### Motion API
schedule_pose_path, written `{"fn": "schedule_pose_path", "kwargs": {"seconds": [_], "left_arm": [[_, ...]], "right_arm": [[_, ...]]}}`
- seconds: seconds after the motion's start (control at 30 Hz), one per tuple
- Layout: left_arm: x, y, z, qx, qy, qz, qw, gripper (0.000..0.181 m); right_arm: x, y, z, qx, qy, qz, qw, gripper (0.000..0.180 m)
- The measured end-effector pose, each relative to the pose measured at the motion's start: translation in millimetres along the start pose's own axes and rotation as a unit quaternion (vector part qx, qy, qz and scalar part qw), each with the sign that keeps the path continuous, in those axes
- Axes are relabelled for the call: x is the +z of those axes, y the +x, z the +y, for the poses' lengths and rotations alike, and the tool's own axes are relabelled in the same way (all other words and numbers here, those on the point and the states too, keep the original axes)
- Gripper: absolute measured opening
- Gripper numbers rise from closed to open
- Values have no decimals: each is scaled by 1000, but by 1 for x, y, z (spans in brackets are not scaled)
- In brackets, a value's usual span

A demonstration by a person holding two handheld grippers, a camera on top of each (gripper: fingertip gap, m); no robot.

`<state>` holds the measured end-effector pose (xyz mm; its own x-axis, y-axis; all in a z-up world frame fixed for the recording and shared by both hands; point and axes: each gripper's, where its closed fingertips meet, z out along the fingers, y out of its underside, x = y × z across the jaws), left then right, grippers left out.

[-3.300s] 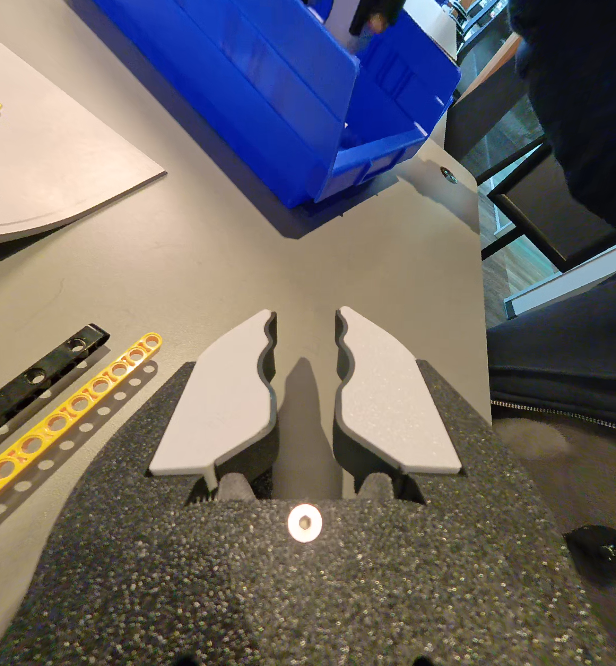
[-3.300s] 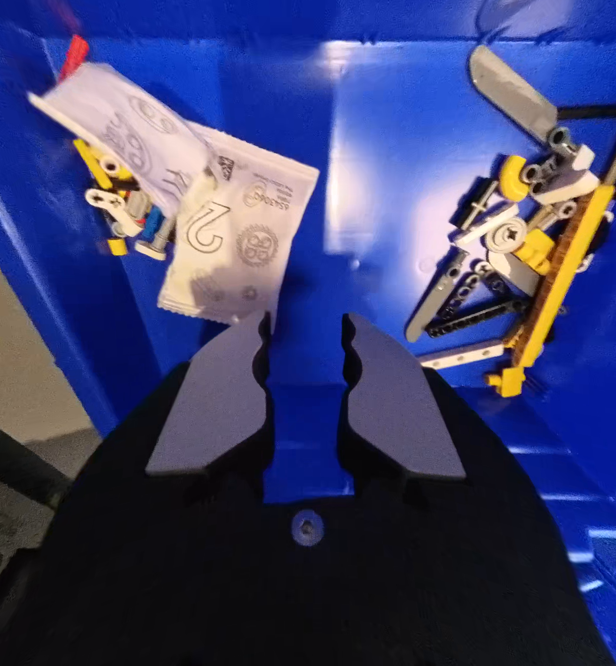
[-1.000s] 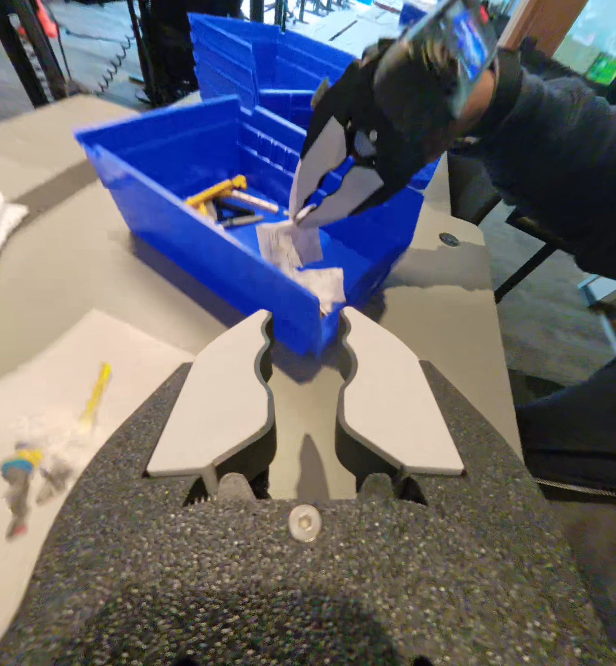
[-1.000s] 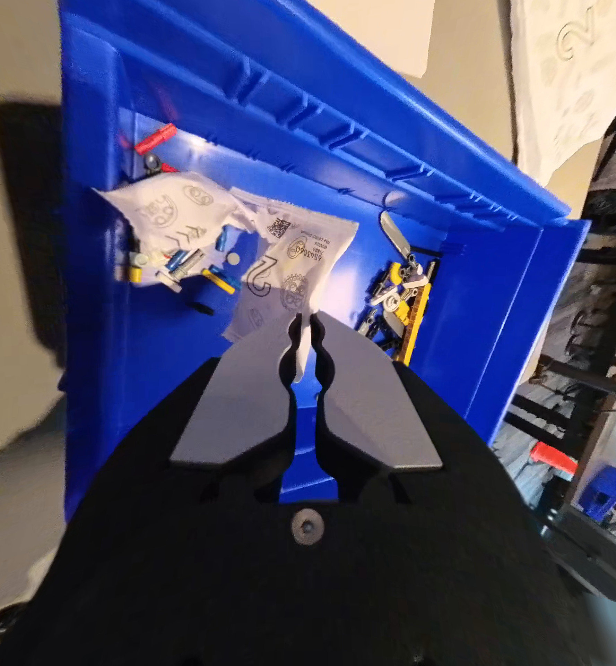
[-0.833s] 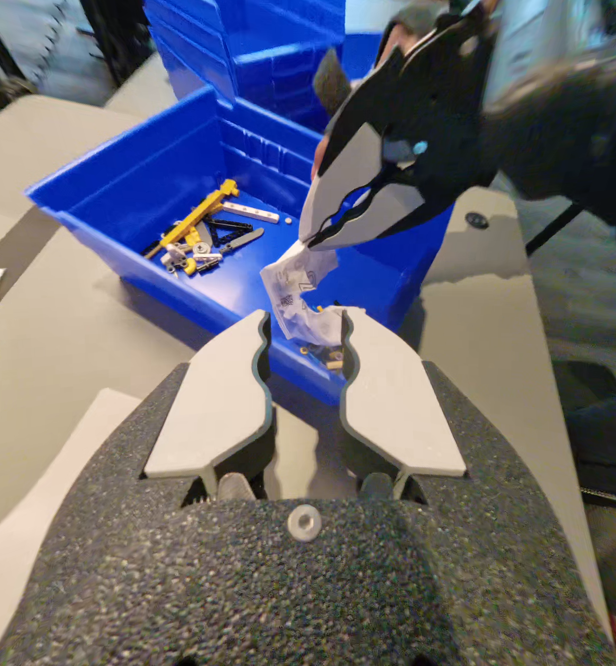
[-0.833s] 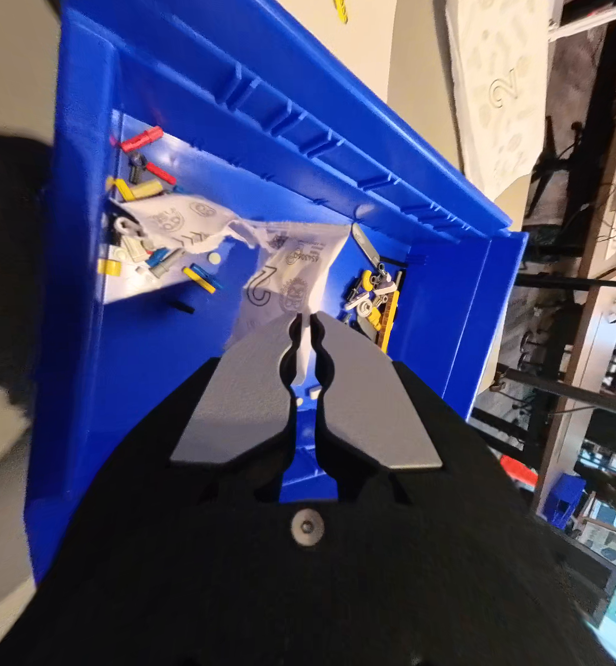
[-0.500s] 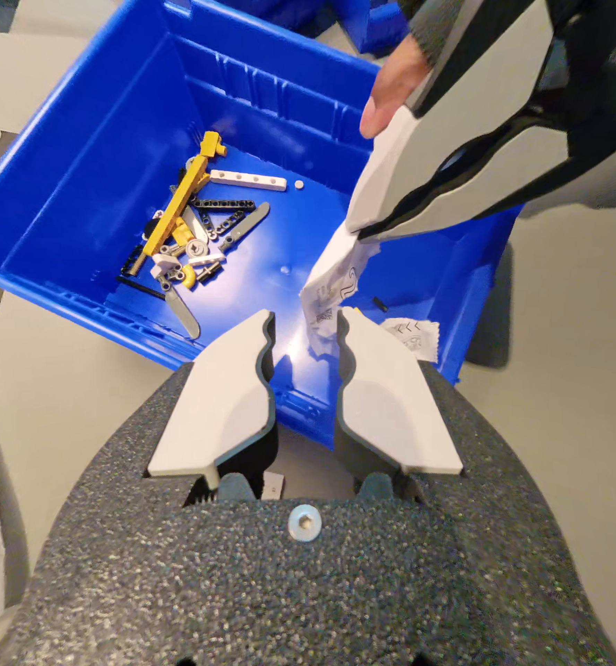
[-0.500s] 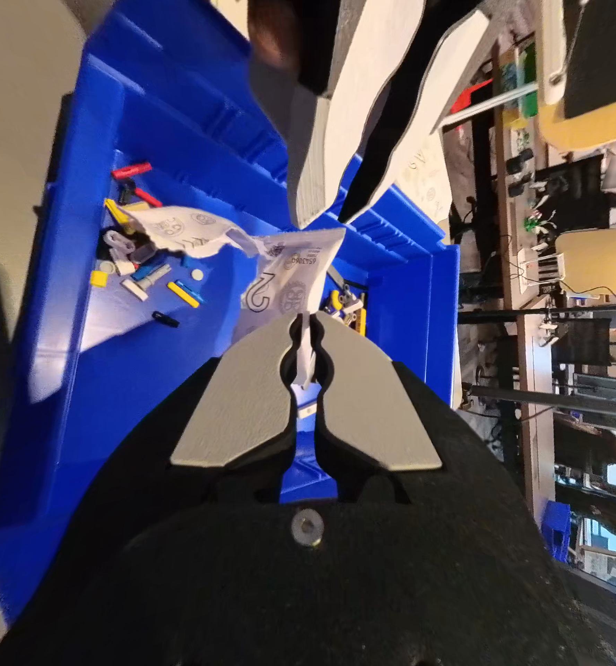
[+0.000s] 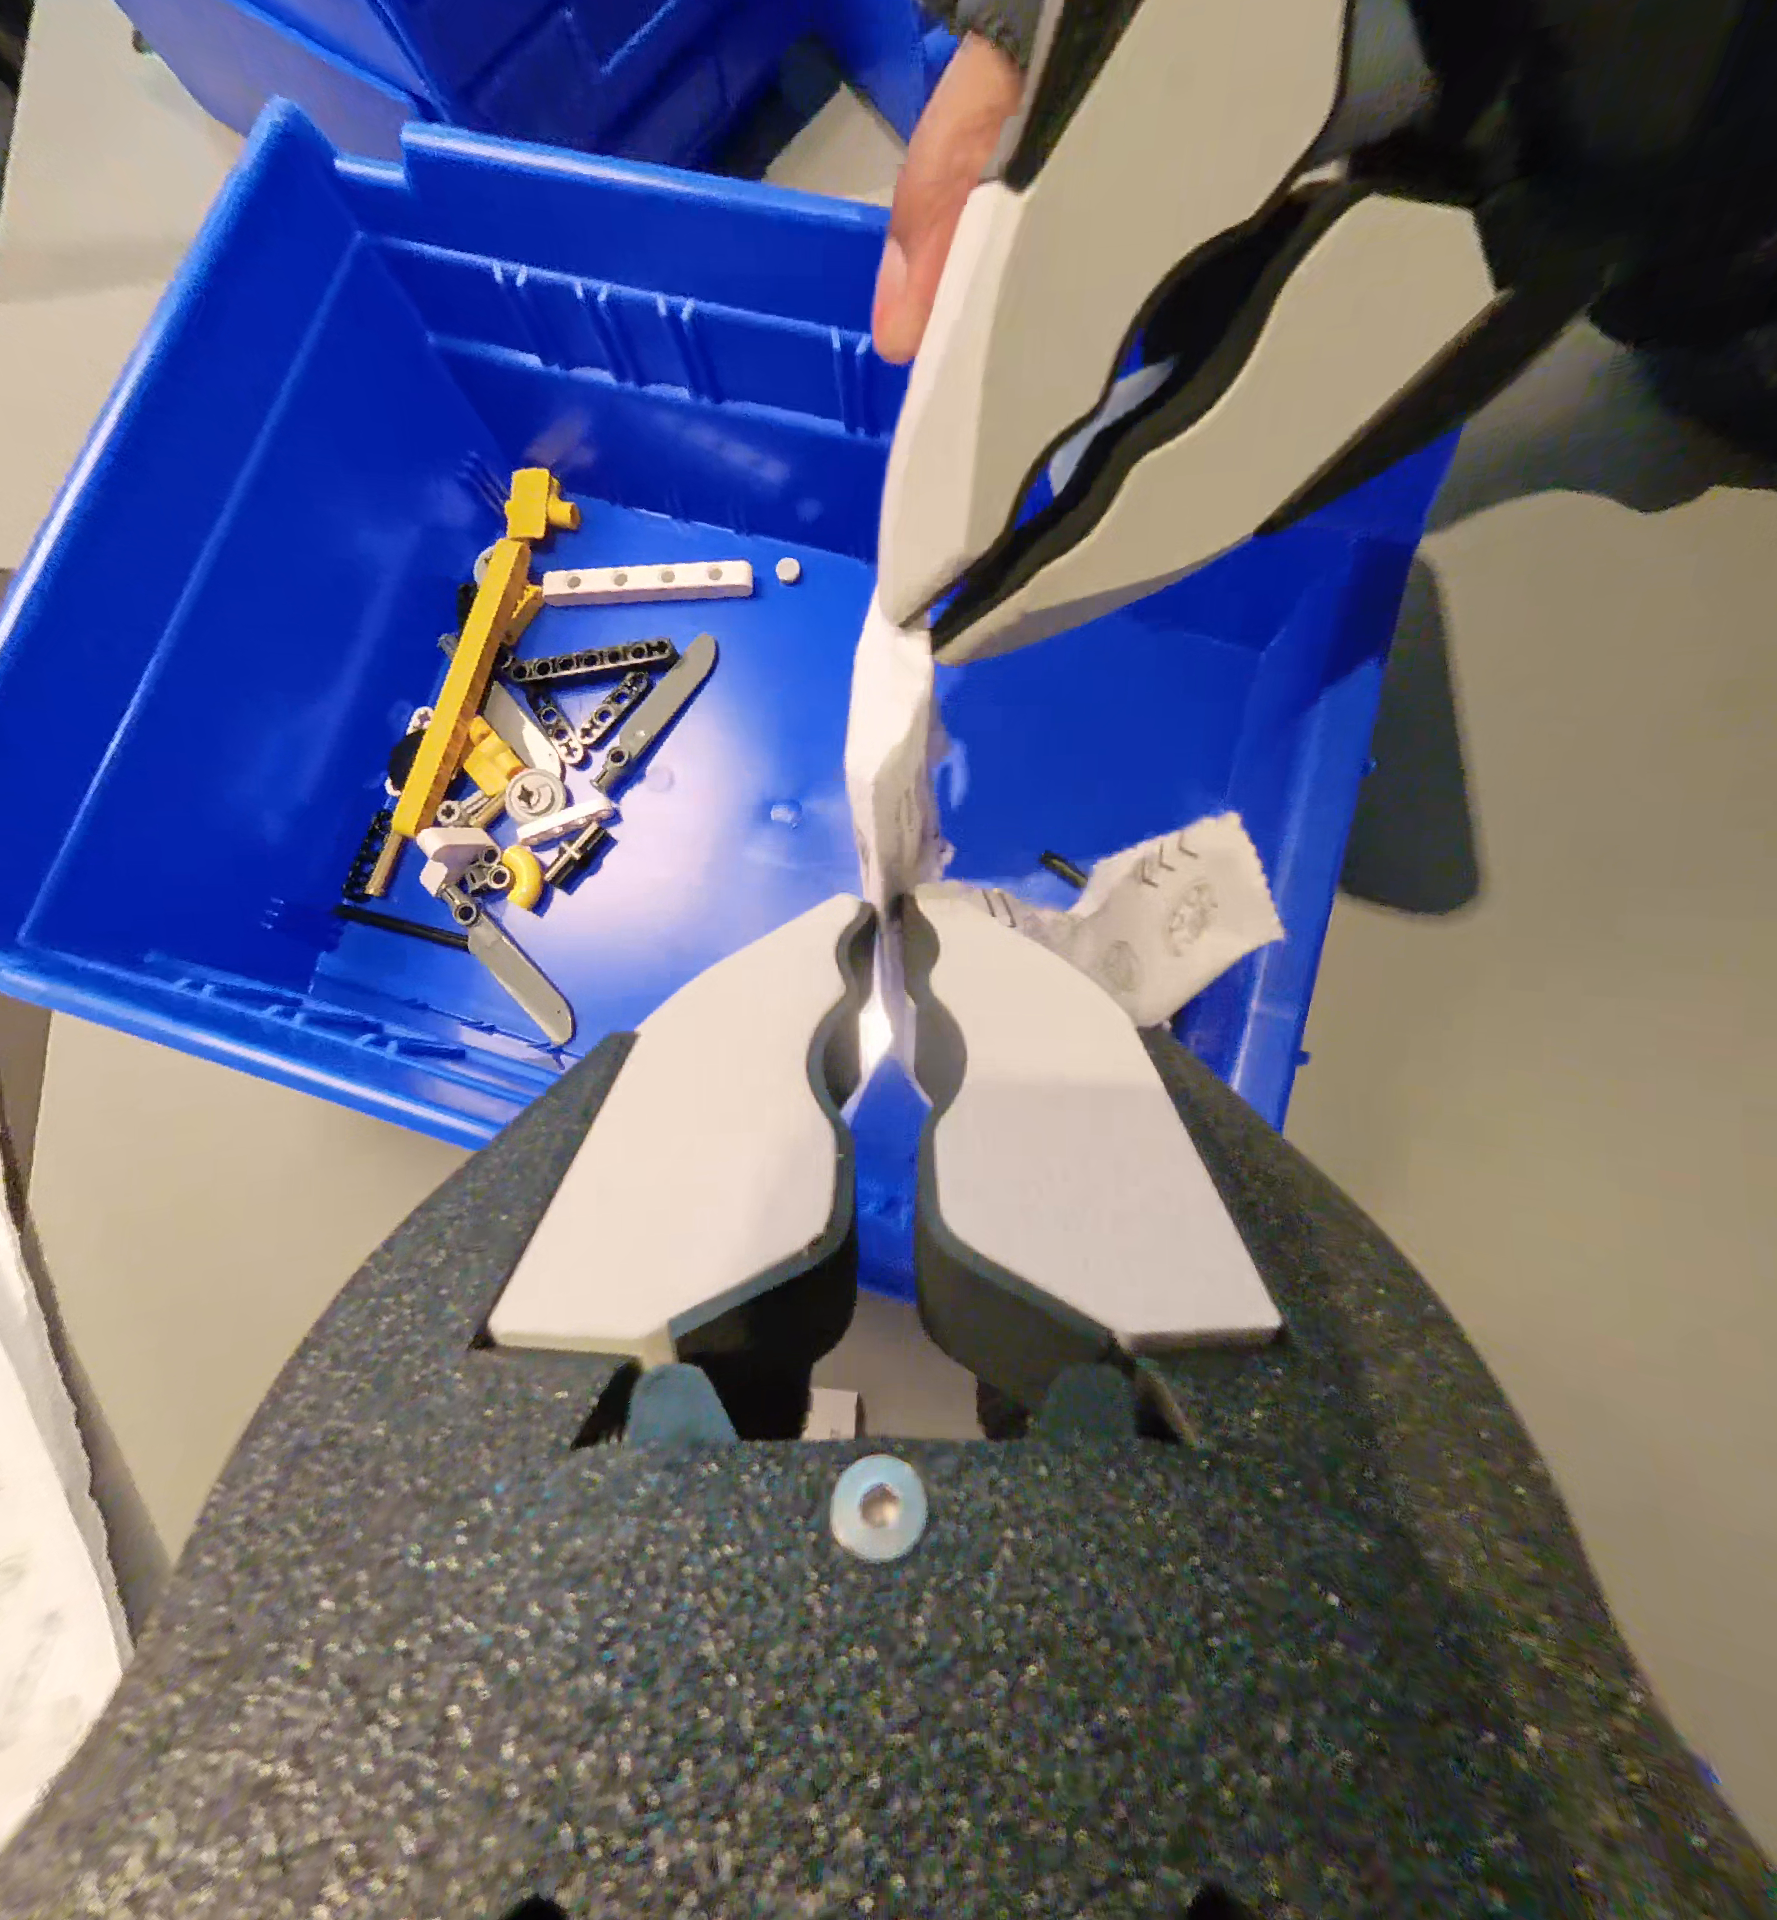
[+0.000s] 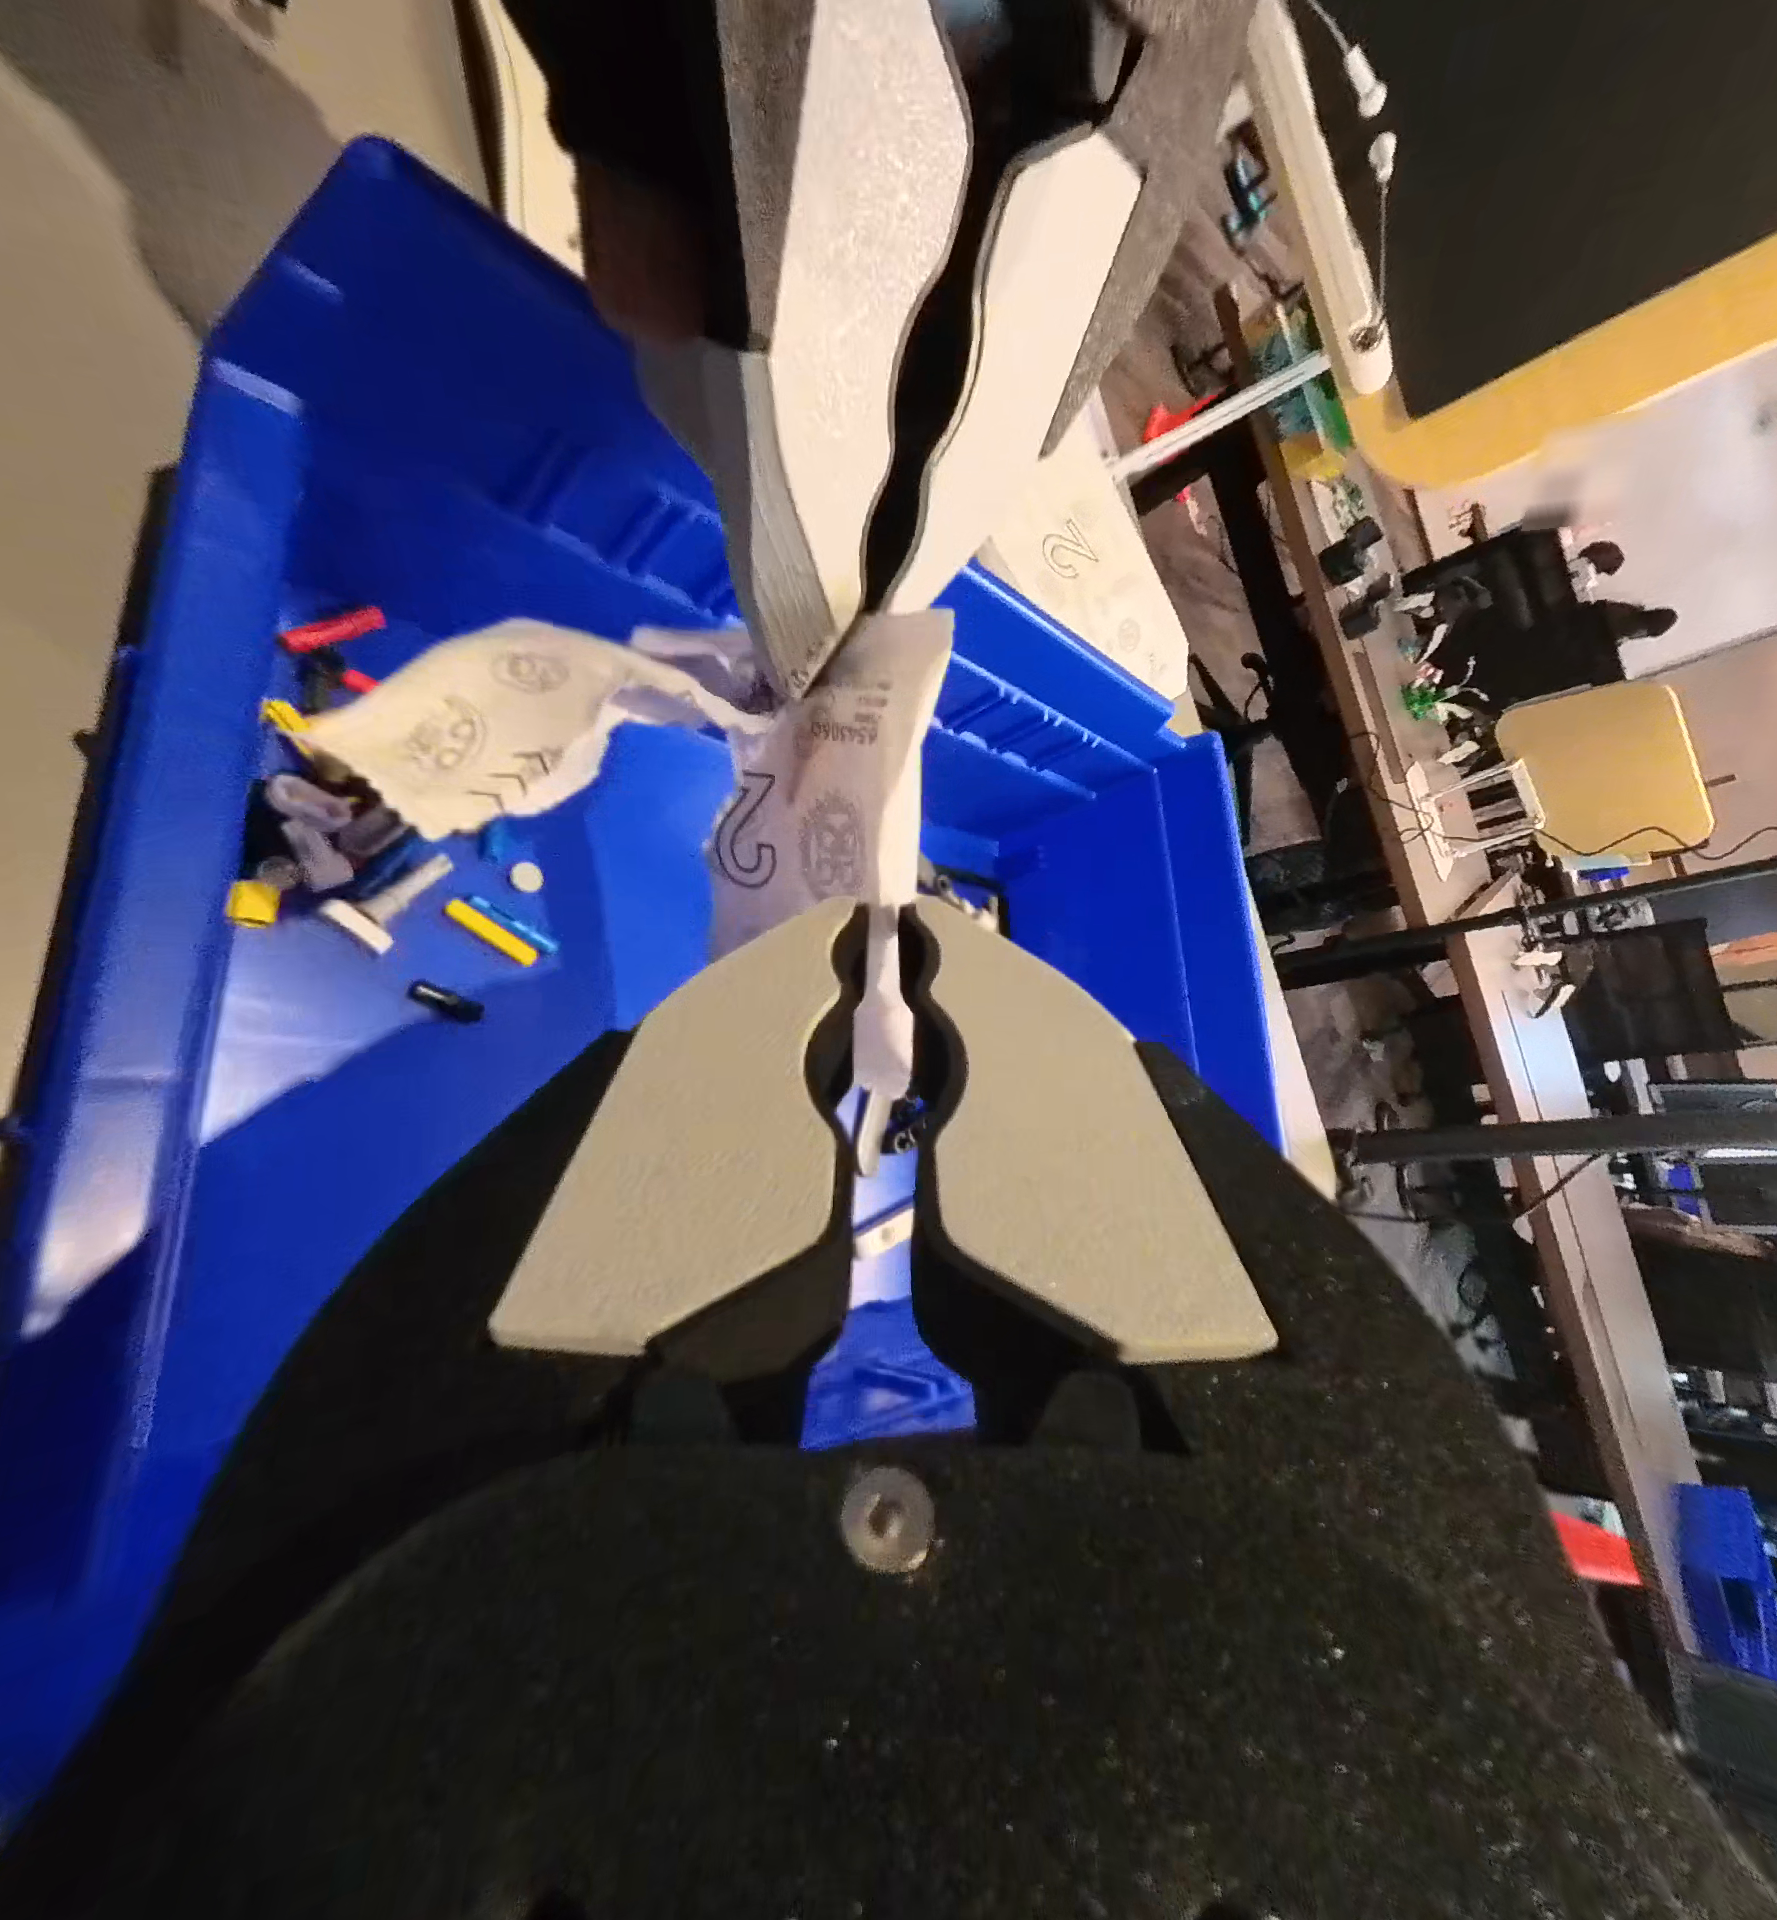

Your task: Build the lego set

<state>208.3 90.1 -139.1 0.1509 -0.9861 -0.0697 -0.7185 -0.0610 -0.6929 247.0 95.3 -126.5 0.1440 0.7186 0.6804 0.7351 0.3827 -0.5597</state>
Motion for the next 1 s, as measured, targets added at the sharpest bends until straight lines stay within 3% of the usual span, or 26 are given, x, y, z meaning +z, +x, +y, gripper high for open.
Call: {"fn": "schedule_pose_path", "kwargs": {"seconds": [0.03,0.13,0.23,0.4,0.53,1.0], "left_arm": [[0,0,0,0,1,-2,1000,5],[1,1,0,7,0,-5,1000,5],[1,5,-1,15,1,6,1000,5],[5,8,-7,19,21,26,999,5],[2,5,-8,2,32,21,999,9],[-5,0,-1,12,10,7,1000,8]], "right_arm": [[0,1,5,1,-13,1,1000,6],[-3,5,17,22,-38,-1,999,22],[-5,0,22,52,-43,-33,997,24],[-2,-12,28,56,-66,-74,994,10],[-6,-13,24,84,-33,-90,992,4],[-12,-14,20,111,-4,-110,988,3]]}}
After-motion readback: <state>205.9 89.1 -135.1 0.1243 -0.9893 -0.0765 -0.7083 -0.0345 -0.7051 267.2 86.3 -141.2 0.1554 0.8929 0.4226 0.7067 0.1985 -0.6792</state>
